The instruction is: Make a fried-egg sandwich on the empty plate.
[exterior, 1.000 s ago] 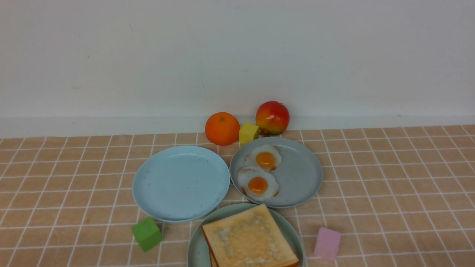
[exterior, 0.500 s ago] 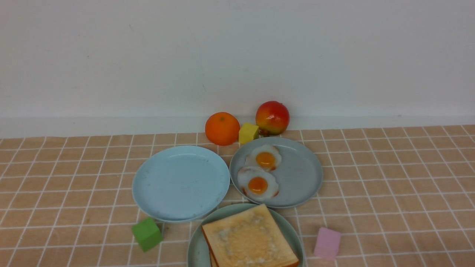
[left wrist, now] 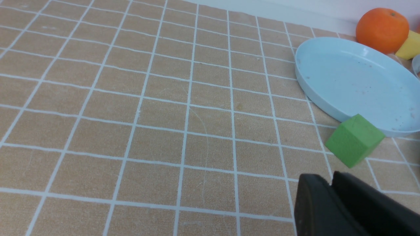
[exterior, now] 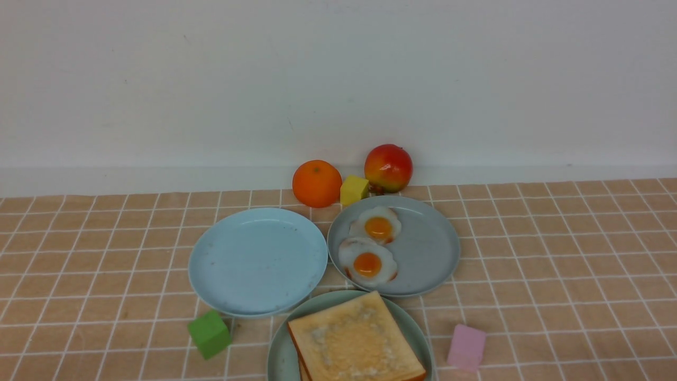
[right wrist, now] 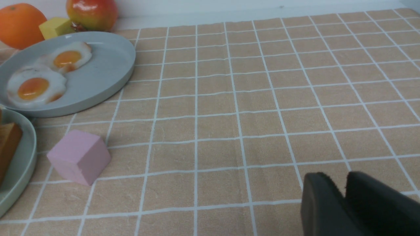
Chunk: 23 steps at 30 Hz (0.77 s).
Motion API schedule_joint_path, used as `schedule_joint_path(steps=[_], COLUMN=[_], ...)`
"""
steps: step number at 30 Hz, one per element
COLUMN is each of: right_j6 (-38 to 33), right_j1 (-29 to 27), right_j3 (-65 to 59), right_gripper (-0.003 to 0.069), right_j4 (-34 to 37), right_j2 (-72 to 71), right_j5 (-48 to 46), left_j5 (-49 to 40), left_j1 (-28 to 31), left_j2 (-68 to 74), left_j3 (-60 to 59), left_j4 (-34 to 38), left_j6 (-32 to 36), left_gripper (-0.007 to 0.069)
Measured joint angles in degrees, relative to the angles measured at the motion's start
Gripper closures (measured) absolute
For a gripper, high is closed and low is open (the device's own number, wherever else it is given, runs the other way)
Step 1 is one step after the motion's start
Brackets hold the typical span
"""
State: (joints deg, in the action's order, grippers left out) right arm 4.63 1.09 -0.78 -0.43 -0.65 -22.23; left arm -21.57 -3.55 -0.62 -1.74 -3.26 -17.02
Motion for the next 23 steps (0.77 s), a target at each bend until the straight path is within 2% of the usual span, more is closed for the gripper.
schedule_joint_path(steps=[23], right_j6=[0.0], right_j1=[0.0], right_j3=[0.0], right_gripper=[0.0498], right_j4=[0.0], right_j2=[0.0], right_j5=[0.0], left_j5=[0.0], left_j1=[0.0], left_j2=[0.0], left_j3=[0.0], left_j4=[-0.2], left_j6=[0.0], left_gripper=[0.0523])
